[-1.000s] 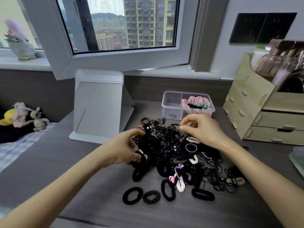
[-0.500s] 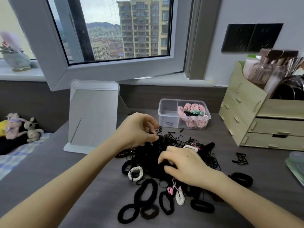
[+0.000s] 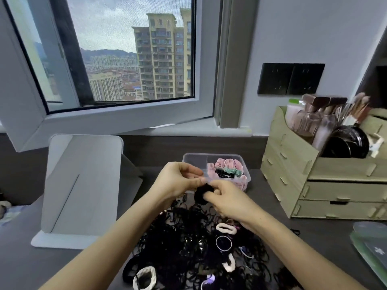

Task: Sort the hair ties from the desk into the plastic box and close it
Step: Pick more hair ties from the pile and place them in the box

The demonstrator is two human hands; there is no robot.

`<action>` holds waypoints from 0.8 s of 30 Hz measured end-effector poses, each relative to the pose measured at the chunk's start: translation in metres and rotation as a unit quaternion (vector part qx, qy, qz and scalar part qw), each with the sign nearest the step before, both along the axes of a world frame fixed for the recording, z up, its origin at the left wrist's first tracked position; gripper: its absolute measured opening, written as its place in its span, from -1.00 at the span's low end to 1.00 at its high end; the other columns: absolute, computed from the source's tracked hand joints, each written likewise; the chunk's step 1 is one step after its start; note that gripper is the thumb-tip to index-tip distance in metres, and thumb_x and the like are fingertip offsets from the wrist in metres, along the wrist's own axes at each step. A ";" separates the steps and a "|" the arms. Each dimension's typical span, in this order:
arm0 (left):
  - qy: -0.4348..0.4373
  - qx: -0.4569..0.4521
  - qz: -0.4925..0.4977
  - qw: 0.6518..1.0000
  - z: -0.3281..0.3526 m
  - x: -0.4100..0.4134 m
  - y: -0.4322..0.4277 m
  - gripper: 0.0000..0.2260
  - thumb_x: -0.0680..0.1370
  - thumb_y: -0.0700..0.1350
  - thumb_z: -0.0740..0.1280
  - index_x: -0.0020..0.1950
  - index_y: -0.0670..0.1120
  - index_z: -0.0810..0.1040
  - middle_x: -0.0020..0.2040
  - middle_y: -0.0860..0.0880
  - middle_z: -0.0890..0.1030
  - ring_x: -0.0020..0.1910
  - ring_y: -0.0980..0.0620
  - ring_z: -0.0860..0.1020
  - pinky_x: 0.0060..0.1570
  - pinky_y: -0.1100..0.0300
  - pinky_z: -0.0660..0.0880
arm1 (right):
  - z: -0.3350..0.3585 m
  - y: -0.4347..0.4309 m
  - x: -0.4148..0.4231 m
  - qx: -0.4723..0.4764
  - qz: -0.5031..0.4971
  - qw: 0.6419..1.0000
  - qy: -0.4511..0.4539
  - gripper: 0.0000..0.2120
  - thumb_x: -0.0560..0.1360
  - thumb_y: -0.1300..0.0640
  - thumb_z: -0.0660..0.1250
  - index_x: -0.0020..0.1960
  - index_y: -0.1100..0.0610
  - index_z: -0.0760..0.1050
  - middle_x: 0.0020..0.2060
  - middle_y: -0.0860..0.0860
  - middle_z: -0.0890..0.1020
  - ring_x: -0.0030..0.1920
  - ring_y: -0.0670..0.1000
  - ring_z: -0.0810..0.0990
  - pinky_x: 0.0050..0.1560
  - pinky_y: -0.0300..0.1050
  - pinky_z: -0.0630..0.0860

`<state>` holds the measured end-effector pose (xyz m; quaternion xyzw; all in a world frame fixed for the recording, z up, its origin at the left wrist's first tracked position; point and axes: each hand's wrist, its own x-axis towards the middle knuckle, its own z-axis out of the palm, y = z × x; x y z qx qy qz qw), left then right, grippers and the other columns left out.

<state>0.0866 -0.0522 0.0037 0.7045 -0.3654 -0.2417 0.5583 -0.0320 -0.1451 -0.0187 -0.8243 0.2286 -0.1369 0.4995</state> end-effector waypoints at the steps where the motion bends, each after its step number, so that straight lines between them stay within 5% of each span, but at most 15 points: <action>1: 0.010 -0.004 -0.005 1.000 0.001 0.002 -0.008 -0.87 0.38 -0.28 0.48 -0.10 -0.20 0.61 -0.38 0.01 0.63 -0.44 0.21 0.59 -0.34 0.41 0.54 | 0.003 -0.010 0.002 -0.028 -0.027 0.999 0.003 -0.84 0.51 0.16 0.26 -0.08 0.26 0.54 -0.62 -0.14 0.33 -0.56 -0.13 0.26 -0.50 -0.27 0.16; 4: 0.031 -0.016 0.004 0.999 0.001 0.012 -0.042 -0.83 0.42 -0.33 0.43 -0.01 -0.28 0.58 -0.29 -0.09 0.62 -0.37 0.09 0.61 -0.28 0.37 0.59 | 0.011 -0.052 0.012 -0.139 -0.167 0.976 -0.005 -0.88 0.48 0.19 0.26 -0.14 0.22 0.53 -0.50 -0.04 0.47 -0.35 -0.05 0.41 -0.47 -0.34 0.26; 6: 0.021 -0.003 0.007 1.000 -0.001 0.017 -0.071 -0.83 0.45 -0.35 0.39 0.03 -0.33 0.56 -0.28 -0.11 0.60 -0.32 0.02 0.59 -0.19 0.27 0.61 | 0.014 -0.081 0.024 -0.177 -0.228 0.957 0.028 -0.87 0.46 0.21 0.26 -0.06 0.21 0.55 -0.27 0.09 0.63 -0.18 0.07 0.55 -0.29 -0.20 0.38; 8: 0.010 0.024 -0.011 1.000 -0.003 0.021 -0.098 -0.82 0.50 -0.35 0.30 0.09 -0.34 0.55 -0.23 -0.14 0.59 -0.30 0.00 0.59 -0.16 0.21 0.62 | 0.014 -0.100 0.035 -0.178 -0.225 0.954 0.091 -0.82 0.45 0.22 0.25 0.01 0.20 0.55 -0.10 0.17 0.64 -0.07 0.17 0.60 -0.17 -0.12 0.48; 11: -0.013 0.074 -0.037 0.996 -0.006 0.026 -0.122 -0.76 0.56 -0.34 0.16 0.16 -0.27 0.54 -0.05 -0.19 0.59 -0.13 -0.10 0.62 -0.10 0.12 0.63 | 0.013 -0.111 0.043 -0.140 -0.175 0.965 0.140 -0.78 0.45 0.27 0.25 0.07 0.18 0.53 -0.10 0.15 0.59 -0.13 0.16 0.59 -0.28 -0.08 0.54; 13: -0.060 0.085 -0.030 0.994 -0.009 0.030 -0.122 -0.74 0.55 -0.33 0.15 0.14 -0.23 0.56 0.04 -0.20 0.61 -0.02 -0.12 0.61 0.01 0.03 0.61 | 0.016 -0.114 0.042 -0.186 -0.162 0.957 0.151 -0.79 0.43 0.31 0.23 0.00 0.20 0.58 -0.14 0.14 0.63 -0.11 0.17 0.60 -0.29 -0.12 0.52; 17: -0.143 0.082 -0.004 0.986 -0.011 0.030 -0.088 -0.85 0.50 -0.26 0.28 -0.03 -0.14 0.63 -0.09 -0.07 0.64 -0.13 0.03 0.56 0.03 0.06 0.56 | 0.015 -0.100 0.020 -0.310 -0.201 0.925 0.088 -0.76 0.46 0.24 0.26 0.07 0.18 0.61 0.03 0.13 0.67 0.04 0.16 0.61 0.01 -0.12 0.51; 21: -0.248 0.177 -0.071 0.950 -0.010 0.012 -0.023 -0.90 0.46 -0.07 0.40 -0.08 -0.05 0.65 -0.16 0.00 0.66 -0.21 0.09 0.57 -0.07 0.18 0.52 | 0.006 -0.054 -0.028 -0.301 0.033 0.947 0.109 -0.82 0.43 0.02 0.40 0.00 0.03 0.63 -0.08 -0.07 0.66 -0.03 -0.12 0.57 0.00 -0.25 0.47; 24: -0.304 0.235 -0.142 0.912 -0.015 -0.016 0.025 -0.83 0.43 0.07 0.42 -0.05 0.05 0.63 -0.17 0.09 0.62 -0.18 0.15 0.57 -0.12 0.32 0.47 | -0.015 -0.024 -0.054 -0.354 0.167 0.898 0.202 -0.57 0.40 -0.17 0.37 0.23 -0.11 0.46 0.05 -0.12 0.53 0.08 -0.13 0.46 0.12 -0.19 0.42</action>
